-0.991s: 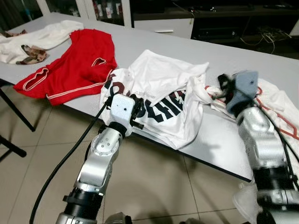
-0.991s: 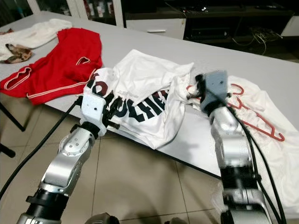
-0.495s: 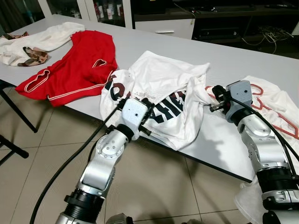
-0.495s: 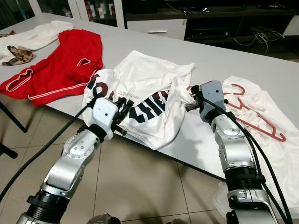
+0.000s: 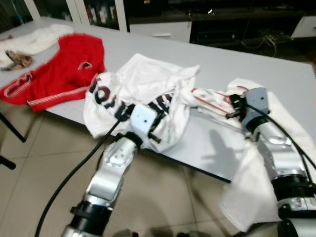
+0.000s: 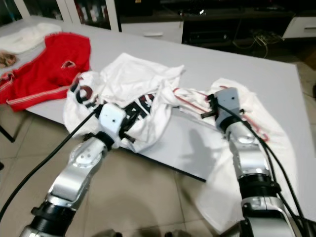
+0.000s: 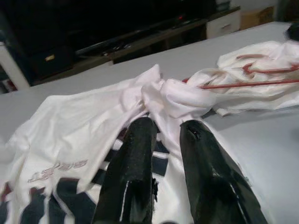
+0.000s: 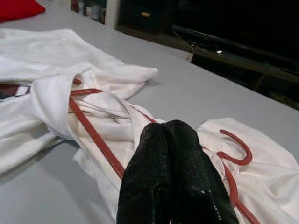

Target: Hang hanger

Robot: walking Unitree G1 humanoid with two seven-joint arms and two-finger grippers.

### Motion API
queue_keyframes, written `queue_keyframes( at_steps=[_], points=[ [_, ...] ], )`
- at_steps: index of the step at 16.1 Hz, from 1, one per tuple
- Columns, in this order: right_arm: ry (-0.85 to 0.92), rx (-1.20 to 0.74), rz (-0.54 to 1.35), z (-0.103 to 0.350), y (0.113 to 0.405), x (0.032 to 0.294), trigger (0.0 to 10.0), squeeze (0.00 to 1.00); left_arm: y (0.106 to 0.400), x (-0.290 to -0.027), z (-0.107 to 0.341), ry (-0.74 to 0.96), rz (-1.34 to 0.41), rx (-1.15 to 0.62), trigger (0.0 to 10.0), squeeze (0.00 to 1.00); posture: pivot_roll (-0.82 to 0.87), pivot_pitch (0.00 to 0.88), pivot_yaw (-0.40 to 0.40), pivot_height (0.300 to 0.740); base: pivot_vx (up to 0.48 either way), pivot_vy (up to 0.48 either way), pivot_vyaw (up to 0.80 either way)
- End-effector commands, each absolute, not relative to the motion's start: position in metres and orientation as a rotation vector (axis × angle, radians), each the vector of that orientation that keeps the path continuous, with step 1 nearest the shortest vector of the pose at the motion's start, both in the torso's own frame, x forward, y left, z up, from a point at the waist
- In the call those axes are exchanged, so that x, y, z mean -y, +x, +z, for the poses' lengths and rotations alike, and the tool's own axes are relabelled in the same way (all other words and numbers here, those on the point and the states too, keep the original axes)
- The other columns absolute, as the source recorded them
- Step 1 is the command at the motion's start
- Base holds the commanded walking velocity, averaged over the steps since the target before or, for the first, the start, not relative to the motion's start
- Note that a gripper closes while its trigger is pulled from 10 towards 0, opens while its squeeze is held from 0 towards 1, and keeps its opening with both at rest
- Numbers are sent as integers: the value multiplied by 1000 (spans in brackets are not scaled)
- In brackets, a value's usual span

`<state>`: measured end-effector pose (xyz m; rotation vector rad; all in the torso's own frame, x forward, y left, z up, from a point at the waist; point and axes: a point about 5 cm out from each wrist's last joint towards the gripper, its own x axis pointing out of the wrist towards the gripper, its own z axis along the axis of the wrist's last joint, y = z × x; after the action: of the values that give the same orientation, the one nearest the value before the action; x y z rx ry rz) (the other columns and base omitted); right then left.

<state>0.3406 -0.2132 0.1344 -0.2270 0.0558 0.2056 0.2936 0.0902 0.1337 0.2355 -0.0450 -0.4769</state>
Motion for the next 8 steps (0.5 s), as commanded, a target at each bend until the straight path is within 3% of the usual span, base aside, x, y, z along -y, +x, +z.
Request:
queue_keyframes(
  at_steps=[1, 8],
  points=[
    [-238, -48, 197, 138, 341, 217, 10000, 0, 294, -88, 135, 225, -478, 48, 10000, 0, -29, 0, 38, 736, 0, -420, 0],
    [-238, -48, 197, 138, 341, 217, 10000, 0, 294, -88, 135, 225, -478, 48, 10000, 0, -29, 0, 38, 736, 0, -420, 0]
  ],
)
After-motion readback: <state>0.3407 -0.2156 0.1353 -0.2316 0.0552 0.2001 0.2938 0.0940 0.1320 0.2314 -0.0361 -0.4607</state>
